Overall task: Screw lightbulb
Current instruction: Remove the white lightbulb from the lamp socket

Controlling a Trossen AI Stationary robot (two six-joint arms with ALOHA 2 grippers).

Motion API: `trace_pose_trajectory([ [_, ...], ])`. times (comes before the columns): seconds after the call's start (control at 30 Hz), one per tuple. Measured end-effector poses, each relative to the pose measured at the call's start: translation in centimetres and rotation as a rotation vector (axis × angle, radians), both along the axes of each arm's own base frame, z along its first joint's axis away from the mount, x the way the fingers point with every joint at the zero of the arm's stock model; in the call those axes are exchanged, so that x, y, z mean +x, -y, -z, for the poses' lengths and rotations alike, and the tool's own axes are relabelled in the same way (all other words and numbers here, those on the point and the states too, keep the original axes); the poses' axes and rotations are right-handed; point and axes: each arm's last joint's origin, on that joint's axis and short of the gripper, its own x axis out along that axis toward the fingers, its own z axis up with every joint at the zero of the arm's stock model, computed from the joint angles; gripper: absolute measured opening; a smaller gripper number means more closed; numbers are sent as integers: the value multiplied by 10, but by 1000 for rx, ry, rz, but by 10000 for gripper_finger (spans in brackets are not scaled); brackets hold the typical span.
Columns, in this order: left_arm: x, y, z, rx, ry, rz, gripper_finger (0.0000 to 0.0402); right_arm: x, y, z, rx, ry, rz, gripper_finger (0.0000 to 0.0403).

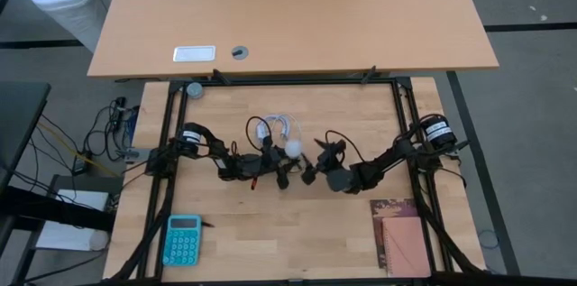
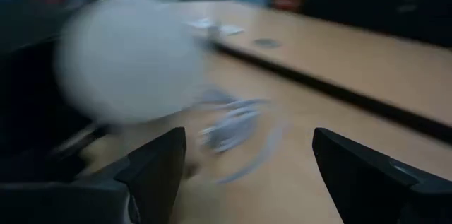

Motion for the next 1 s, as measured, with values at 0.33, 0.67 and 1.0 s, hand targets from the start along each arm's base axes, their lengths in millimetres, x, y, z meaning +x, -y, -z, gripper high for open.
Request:
trace_pose_trajectory([
  [0.33, 0, 0, 0, 1, -1, 4, 193, 0, -9, -1, 61, 37, -98, 308],
  [0.67, 0, 0, 0, -1, 3, 3, 193, 8, 2, -5, 121, 79, -201, 308],
  [1.0, 0, 0, -1, -2, 5, 4, 193, 11, 11, -8, 112, 92, -222, 308],
])
